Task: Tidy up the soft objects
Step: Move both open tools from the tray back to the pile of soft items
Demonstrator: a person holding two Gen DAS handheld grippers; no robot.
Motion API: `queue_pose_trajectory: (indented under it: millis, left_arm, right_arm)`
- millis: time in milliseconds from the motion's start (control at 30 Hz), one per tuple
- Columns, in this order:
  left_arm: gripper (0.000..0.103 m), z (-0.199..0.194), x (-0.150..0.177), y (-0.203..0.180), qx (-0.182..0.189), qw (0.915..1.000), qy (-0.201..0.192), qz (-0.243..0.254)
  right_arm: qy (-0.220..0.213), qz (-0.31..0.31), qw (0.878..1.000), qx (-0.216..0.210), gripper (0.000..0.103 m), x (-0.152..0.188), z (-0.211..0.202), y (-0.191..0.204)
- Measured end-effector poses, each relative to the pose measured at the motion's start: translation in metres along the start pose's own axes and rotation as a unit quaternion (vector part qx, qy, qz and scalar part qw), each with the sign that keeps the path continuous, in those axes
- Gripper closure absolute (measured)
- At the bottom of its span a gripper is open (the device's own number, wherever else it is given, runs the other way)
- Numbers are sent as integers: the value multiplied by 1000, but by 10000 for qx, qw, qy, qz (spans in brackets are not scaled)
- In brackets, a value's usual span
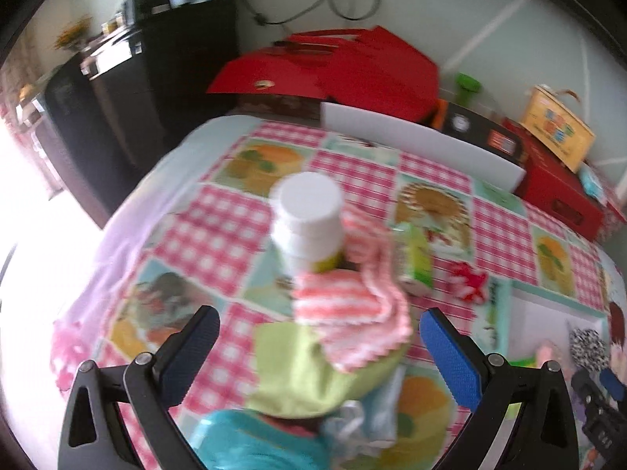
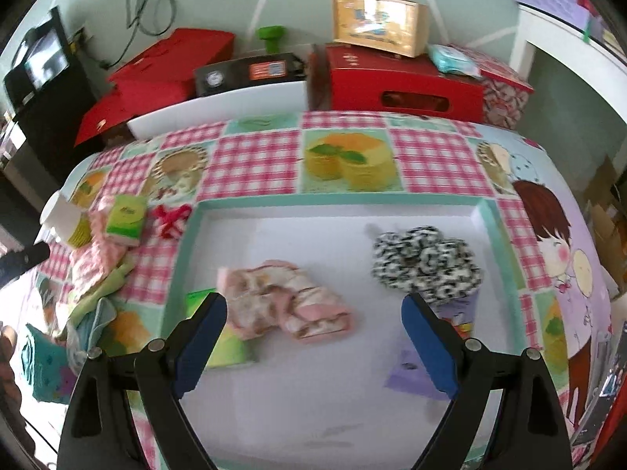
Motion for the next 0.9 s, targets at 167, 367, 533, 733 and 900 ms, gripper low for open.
queue_pose_trajectory:
  millis: [167,367,533,733,900]
  left_arm:
    - [0,2,-3,37,-261,9991,40,-333]
    - [0,9,2,63,-186,9976,189,-644]
    - [0,20,11,62,-44,9971,445,-608]
    - [0,27,15,52,110,9971,637,-407]
    - [0,31,19,46,266,9960,774,-361]
  right_arm:
    - [61,-326,9994,-116,12,6,2,26]
    - [164,-691,9968,-366,12,15,4,59]
    - [290,-1034,9917,-703,12,25,6,91]
    - [379,-1327,9829,-1223,12,35,6,130]
    - [442,-1371,9743,-1731,12,41,7,155]
Point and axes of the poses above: each gripper's, at about its wrist camera, not at the fingertips, and z roughly the way its jaws point, y to its left, x to its underside, the point moved 6 cm from there along z, roughly the way its jaws point, and after that the axes turned 2 degrees about y, right-handed, at the moved point
